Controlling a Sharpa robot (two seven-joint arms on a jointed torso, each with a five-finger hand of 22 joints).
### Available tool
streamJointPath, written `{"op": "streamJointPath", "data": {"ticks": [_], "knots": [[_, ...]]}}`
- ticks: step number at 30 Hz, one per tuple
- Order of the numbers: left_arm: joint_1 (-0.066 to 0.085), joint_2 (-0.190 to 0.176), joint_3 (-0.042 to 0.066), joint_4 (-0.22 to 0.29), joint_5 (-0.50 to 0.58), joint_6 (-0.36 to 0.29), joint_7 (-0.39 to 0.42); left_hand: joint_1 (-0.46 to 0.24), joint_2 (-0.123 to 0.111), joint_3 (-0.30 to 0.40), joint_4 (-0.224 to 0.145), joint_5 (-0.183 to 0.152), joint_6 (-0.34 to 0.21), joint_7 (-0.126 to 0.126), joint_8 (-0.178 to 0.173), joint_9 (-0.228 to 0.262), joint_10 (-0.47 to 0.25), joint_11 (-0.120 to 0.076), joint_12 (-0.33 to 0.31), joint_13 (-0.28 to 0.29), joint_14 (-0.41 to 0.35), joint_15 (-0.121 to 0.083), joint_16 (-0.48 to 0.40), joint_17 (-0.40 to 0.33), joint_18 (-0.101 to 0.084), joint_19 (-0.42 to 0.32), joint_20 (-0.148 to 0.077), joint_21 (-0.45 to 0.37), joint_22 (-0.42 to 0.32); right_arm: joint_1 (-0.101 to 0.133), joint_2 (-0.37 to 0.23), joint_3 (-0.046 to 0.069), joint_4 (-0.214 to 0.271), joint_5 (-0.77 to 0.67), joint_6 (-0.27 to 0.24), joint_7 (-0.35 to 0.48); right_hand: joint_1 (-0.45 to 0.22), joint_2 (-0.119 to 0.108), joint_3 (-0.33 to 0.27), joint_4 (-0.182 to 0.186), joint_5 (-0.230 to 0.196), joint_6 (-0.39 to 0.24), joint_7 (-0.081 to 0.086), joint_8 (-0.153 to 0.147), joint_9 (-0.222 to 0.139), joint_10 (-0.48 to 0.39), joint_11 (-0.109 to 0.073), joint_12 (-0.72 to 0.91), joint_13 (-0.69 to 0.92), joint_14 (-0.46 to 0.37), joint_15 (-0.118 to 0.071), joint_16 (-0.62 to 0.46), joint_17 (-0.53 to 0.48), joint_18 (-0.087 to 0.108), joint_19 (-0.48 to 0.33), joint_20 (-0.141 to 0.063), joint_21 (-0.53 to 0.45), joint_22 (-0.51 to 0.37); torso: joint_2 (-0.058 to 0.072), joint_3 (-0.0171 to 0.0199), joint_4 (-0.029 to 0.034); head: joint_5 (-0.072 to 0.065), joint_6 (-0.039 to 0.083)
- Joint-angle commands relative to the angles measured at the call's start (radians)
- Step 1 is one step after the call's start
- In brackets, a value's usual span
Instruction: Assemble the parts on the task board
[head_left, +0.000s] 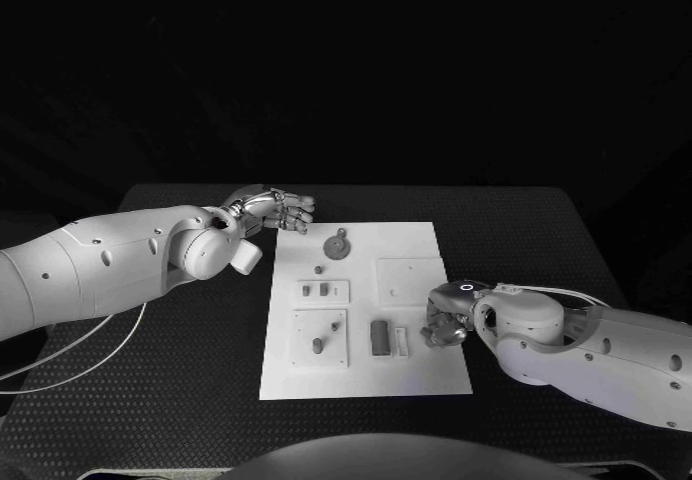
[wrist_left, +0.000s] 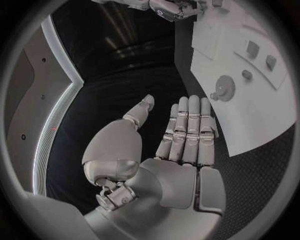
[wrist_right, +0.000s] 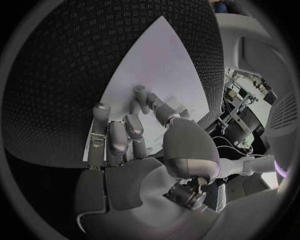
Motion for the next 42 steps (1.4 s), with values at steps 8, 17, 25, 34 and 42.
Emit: {"op": "streamJointPath", "data": {"ticks": [8,17,25,34,42], "knots": [[0.001,-0.001,0.001,0.006,-0.004,0.009,0.006,-0.006,-0.001,-0.001,0.005,0.004,-0.003,-0.003,-0.001,0.0,0.003,0.003,-0.005,-0.001,-0.002,0.006,-0.007,0.002,-0.003,-0.005,0.002,-0.001,-0.001,-0.015,-0.019,-0.011,-0.011,0.167,-0.084,-0.022,-0.001,0.005,-0.004,-0.006,0.001,0.022,-0.007,-0.001,-0.108,0.028,-0.006,0.025,0.018,0.004,-0.009,0.009,0.013,0.02,0.001,-0.001,0.012,0.017,0.0,0.0002,0.0,-0.001,-0.002],[0.001,-0.003,0.001,0.007,-0.007,0.007,0.002,-0.004,-0.001,0.0,0.003,0.004,-0.004,-0.002,-0.002,0.0,0.003,0.004,-0.006,-0.002,-0.002,0.006,-0.007,0.002,-0.003,-0.005,0.002,-0.001,-0.001,0.006,-0.041,-0.004,0.016,0.451,-0.184,-0.032,0.001,0.004,-0.005,-0.005,0.001,0.027,-0.009,0.0,-0.109,0.035,-0.008,0.031,0.023,0.005,-0.011,0.01,0.016,0.02,0.002,-0.001,0.013,0.016,0.0,0.0007,0.0002,0.0,-0.005],[0.001,-0.003,0.001,0.01,-0.01,0.012,-0.001,0.007,0.007,0.008,0.0,0.01,-0.003,0.0,-0.002,-0.001,0.004,0.003,-0.007,-0.002,-0.002,0.006,-0.008,0.003,-0.003,-0.005,0.002,-0.001,-0.001,0.017,-0.048,-0.003,0.042,0.552,-0.187,-0.042,-0.003,0.004,-0.008,-0.004,0.001,0.029,-0.009,0.0,-0.11,0.034,-0.009,0.03,0.022,0.004,-0.013,0.01,0.013,0.02,0.003,-0.001,0.013,0.016,0.0,-0.0001,-0.0001,0.001,-0.008],[0.001,-0.004,0.001,0.012,-0.011,0.01,-0.004,0.007,0.006,0.009,0.0,0.01,-0.003,-0.001,-0.001,-0.001,0.004,0.003,-0.007,-0.002,-0.002,0.006,-0.008,0.003,-0.003,-0.005,0.002,-0.001,-0.001,0.017,-0.034,-0.003,0.049,0.643,-0.179,-0.057,-0.007,0.006,-0.01,-0.004,0.001,0.03,-0.01,-0.001,-0.112,0.033,-0.01,0.028,0.02,0.003,-0.014,0.011,0.012,0.02,0.003,0.0,0.013,0.015,0.0,-0.0006,-0.0004,0.001,-0.009],[0.001,-0.003,0.001,0.014,-0.012,0.006,-0.006,0.008,0.005,0.009,0.0,0.01,-0.005,0.0,-0.002,-0.001,0.002,0.004,-0.009,-0.003,-0.002,0.006,-0.008,0.003,-0.004,-0.005,0.002,-0.001,-0.001,0.016,-0.003,-0.005,0.034,0.642,-0.184,-0.056,-0.012,0.006,-0.012,-0.004,0.001,0.03,-0.01,-0.003,-0.113,0.03,-0.009,0.024,0.016,0.001,-0.014,0.01,0.007,0.02,0.002,0.0,0.012,0.014,0.0,0.0005,-0.0002,0.004,-0.01]]}}
